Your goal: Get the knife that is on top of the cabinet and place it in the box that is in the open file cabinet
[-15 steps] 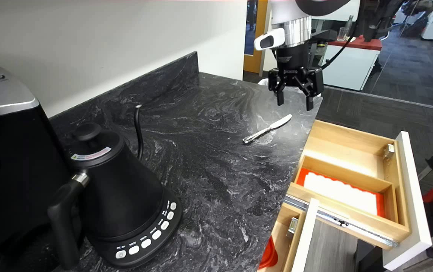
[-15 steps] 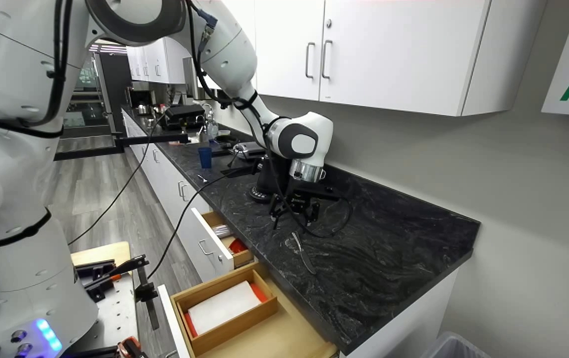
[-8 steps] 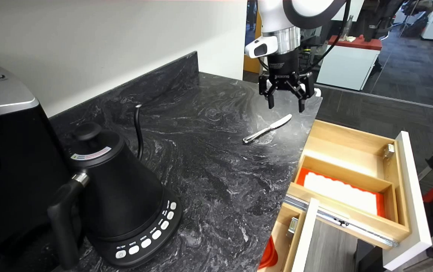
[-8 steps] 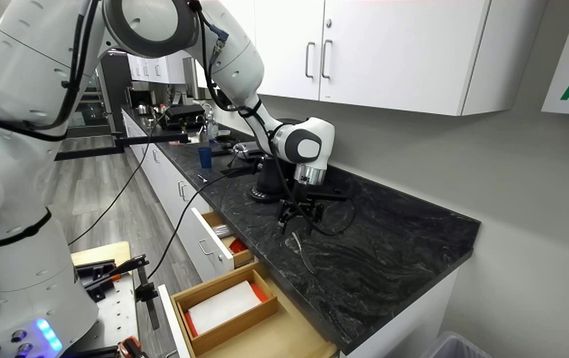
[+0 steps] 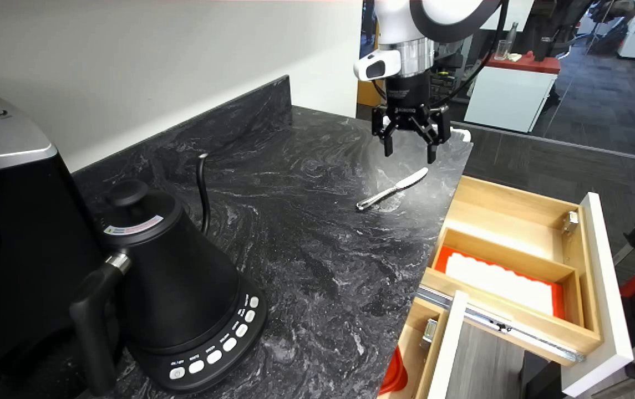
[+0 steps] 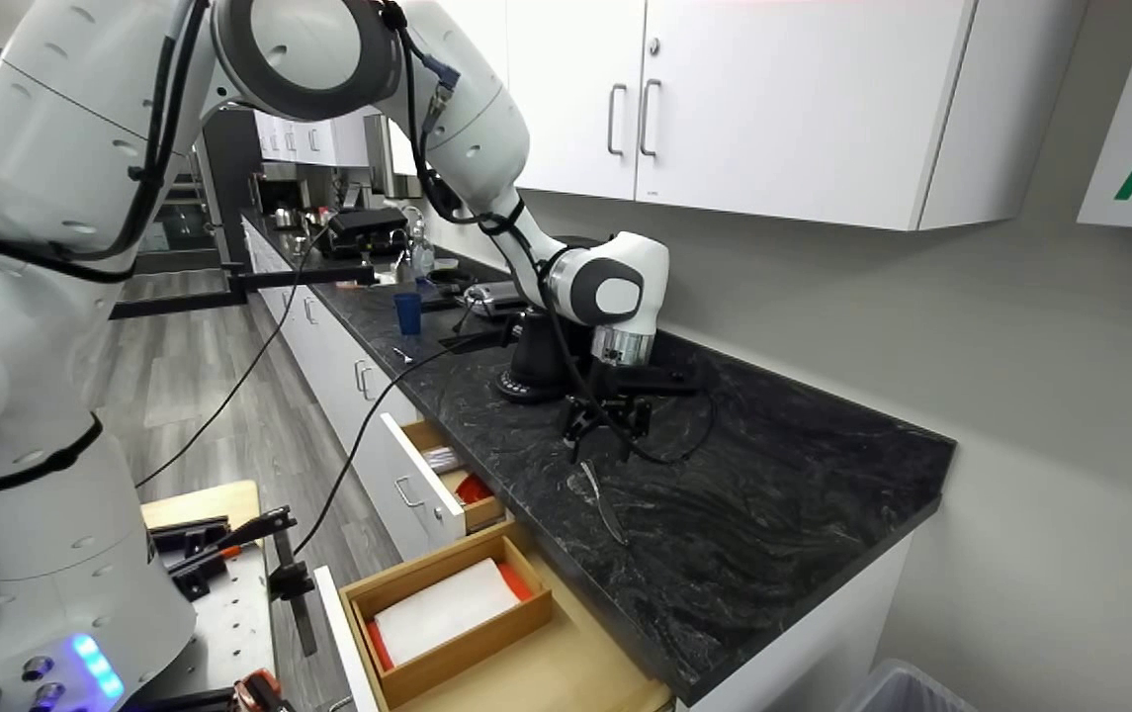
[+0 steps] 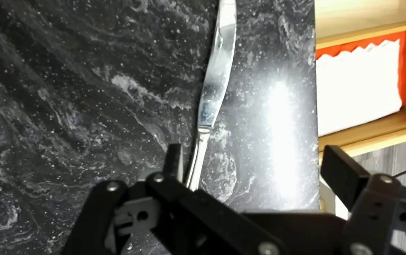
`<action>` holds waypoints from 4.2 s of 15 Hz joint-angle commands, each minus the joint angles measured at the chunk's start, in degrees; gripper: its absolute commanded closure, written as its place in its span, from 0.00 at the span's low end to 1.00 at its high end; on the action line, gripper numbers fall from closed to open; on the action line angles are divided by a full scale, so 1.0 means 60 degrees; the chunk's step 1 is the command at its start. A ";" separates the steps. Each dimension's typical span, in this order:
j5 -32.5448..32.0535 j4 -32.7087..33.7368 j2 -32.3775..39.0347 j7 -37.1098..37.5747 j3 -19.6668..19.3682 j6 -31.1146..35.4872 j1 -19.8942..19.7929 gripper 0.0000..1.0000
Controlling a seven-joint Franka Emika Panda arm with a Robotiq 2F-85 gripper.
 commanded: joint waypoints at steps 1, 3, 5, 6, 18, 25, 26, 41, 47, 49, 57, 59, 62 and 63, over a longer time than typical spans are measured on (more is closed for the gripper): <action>0.0003 0.0018 0.0005 0.0000 -0.0004 -0.0015 0.0006 0.00; 0.0163 -0.0041 0.0036 -0.0203 0.0102 0.0456 -0.0124 0.00; 0.0329 -0.0142 0.0197 -0.0195 0.0191 0.1632 -0.0198 0.00; 0.0415 -0.0141 0.0313 -0.0188 0.0245 0.2156 -0.0218 0.00; 0.0581 -0.0555 0.0806 0.1106 0.0432 0.3151 -0.0141 0.00; 0.0531 -0.1024 0.0874 0.0862 0.0701 0.4078 -0.0271 0.00; 0.0524 -0.1084 0.0880 0.0850 0.0737 0.4222 -0.0293 0.00; 0.0392 -0.1480 0.0844 0.0774 0.0901 0.4707 -0.0400 0.84; 0.0388 -0.1485 0.0839 0.0766 0.0927 0.4693 -0.0412 0.94; 0.0332 -0.1449 0.0844 0.0838 0.0846 0.4643 -0.0347 0.94; -0.0396 -0.0741 0.0464 0.1432 0.0195 0.3697 0.0240 0.94; -0.0610 -0.0575 0.0450 0.1535 0.0026 0.3392 0.0371 0.94; -0.0929 -0.0368 0.0450 0.1918 -0.0277 0.2902 0.0598 0.94; -0.0987 -0.0278 0.0496 0.2112 -0.0366 0.2779 0.0655 0.94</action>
